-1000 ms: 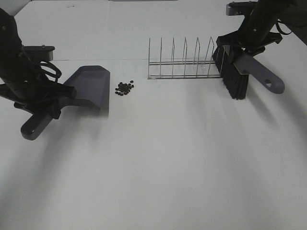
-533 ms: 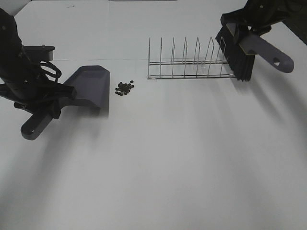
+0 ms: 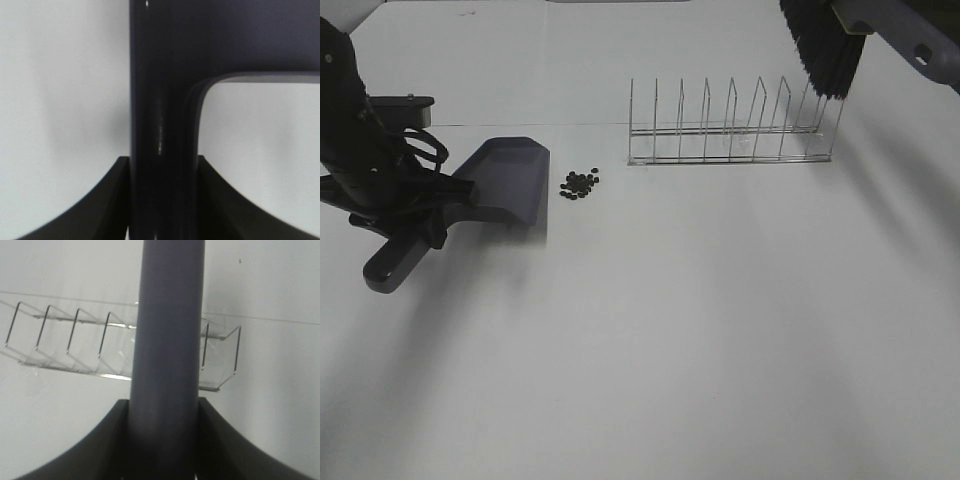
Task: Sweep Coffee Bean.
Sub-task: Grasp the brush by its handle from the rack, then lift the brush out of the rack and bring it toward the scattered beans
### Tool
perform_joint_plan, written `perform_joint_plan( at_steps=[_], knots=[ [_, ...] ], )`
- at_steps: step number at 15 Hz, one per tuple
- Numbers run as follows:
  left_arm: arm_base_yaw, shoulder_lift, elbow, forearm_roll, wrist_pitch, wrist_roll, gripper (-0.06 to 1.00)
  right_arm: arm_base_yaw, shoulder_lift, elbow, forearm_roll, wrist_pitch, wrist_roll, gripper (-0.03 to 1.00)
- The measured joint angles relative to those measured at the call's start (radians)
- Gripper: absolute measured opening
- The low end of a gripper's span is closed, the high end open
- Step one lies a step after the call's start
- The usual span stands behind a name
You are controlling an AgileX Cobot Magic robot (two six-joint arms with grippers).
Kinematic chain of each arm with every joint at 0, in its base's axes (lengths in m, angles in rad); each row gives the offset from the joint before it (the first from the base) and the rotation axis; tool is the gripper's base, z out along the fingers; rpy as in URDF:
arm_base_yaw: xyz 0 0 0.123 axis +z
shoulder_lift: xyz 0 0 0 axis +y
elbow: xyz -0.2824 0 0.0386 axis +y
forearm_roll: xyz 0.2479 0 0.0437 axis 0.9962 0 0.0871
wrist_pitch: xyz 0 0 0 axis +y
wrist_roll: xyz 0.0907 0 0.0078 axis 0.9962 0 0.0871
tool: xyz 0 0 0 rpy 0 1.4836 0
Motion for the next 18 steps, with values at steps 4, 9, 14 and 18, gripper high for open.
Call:
perform_joint_plan(
  at_steps=[4,9,14,18],
  knots=[
    [0.0,0.0,0.0,-0.02,0.053,0.0,0.32,0.09,-0.128,0.257,0.003,0.004,0.01,0.28],
    [-0.002,0.084,0.0,-0.066,0.058,0.006,0.32,0.266,-0.121,0.44,-0.153,-0.062,0.149,0.28],
    [-0.031,0.138,-0.003,-0.077,0.058,0.024,0.32,0.346,-0.002,0.466,-0.205,-0.075,0.189,0.28],
    [-0.034,0.152,-0.011,-0.078,0.068,0.026,0.32,0.39,0.087,0.454,-0.218,-0.154,0.19,0.28]
  ],
)
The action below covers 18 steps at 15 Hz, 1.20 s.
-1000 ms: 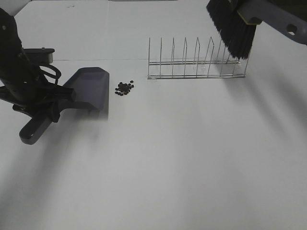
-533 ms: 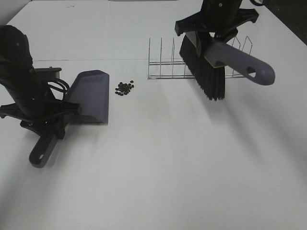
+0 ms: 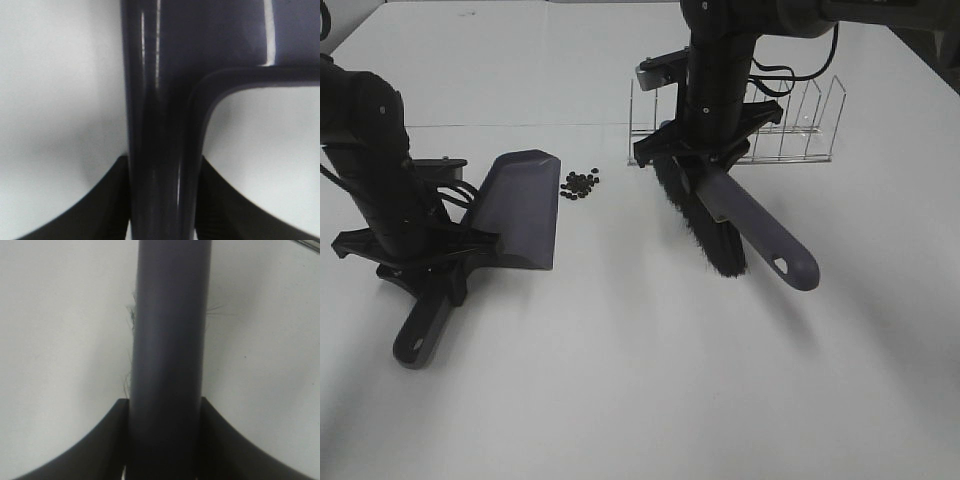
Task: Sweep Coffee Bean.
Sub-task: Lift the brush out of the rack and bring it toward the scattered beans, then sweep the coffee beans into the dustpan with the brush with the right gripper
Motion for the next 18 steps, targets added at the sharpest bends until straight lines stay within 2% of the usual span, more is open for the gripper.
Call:
perform_joint_plan(
  at_steps=[2,5,9,12,16,18],
  knots=[
    [-0.006,0.0,0.0,0.004,0.001,0.0,0.32,0.04,0.025,-0.023,-0.001,-0.01,0.0,0.28],
    [-0.007,0.0,0.0,0.004,0.001,0.0,0.32,0.093,0.098,-0.108,0.006,0.035,0.0,0.28],
    [-0.007,0.0,0.0,0.004,0.0,0.0,0.32,0.13,0.244,-0.37,0.068,0.147,-0.004,0.28],
    [-0.007,0.0,0.0,0.004,0.0,0.0,0.32,0.158,0.322,-0.543,0.172,0.153,-0.028,0.28],
    [-0.007,0.0,0.0,0.004,0.0,0.0,0.32,0.187,0.323,-0.57,0.201,0.154,-0.033,0.28],
    [-0.007,0.0,0.0,0.004,0.0,0.0,0.32,0.186,0.29,-0.57,0.165,0.156,-0.033,0.28]
  ],
)
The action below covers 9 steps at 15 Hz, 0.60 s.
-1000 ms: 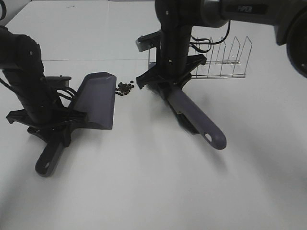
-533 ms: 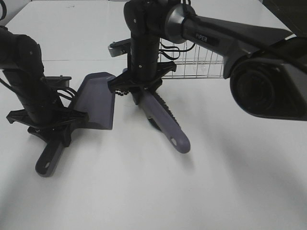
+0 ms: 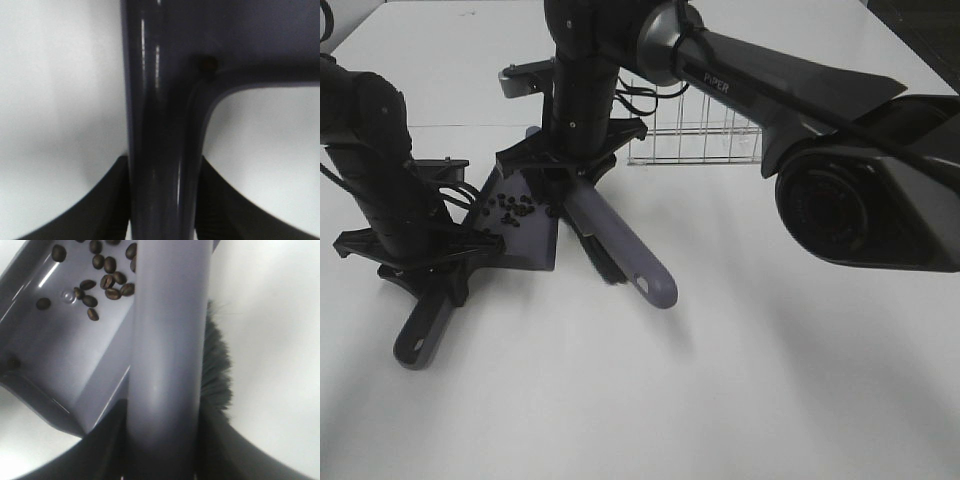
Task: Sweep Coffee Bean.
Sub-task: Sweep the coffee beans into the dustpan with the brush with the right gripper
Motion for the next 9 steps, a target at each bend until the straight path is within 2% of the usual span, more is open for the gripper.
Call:
perform_joint_plan(
  at_steps=[2,6,9],
  knots=[
    [-0.001,0.0,0.0,0.0,0.0,0.0,0.32,0.0,-0.05,0.0,-0.056,0.004,0.0,0.28],
    [-0.001,0.0,0.0,0.008,-0.001,-0.02,0.32,-0.01,-0.105,0.0,-0.232,0.003,0.0,0.28],
    [-0.001,0.001,-0.006,0.046,-0.001,-0.077,0.32,-0.062,-0.097,0.0,-0.235,0.004,-0.002,0.28]
  ],
)
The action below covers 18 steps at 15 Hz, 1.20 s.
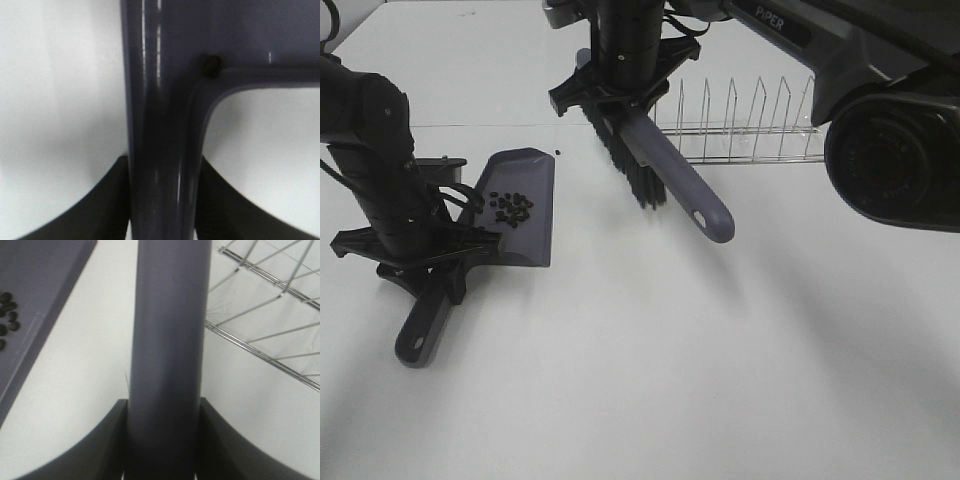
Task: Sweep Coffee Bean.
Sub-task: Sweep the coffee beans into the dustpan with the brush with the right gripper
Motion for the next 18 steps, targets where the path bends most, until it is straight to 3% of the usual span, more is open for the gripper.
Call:
perform_joint_plan(
  at_steps=[6,10,15,18],
  knots=[
    [0.004,0.02,-0.051,0.011,0.006,-0.007,0.32,-0.039,0.081,0.0,0.061,-0.034,-0.106,0.28],
    [0.004,0.043,-0.087,0.013,0.023,0.003,0.32,-0.04,0.1,0.0,-0.015,-0.119,-0.128,0.28],
    [0.004,0.05,-0.096,0.014,0.034,0.003,0.32,-0.04,0.129,0.0,-0.017,-0.226,-0.213,0.28],
    [0.004,0.05,-0.096,0.014,0.034,0.003,0.32,-0.037,0.144,-0.006,0.05,-0.227,-0.277,0.28]
  ],
)
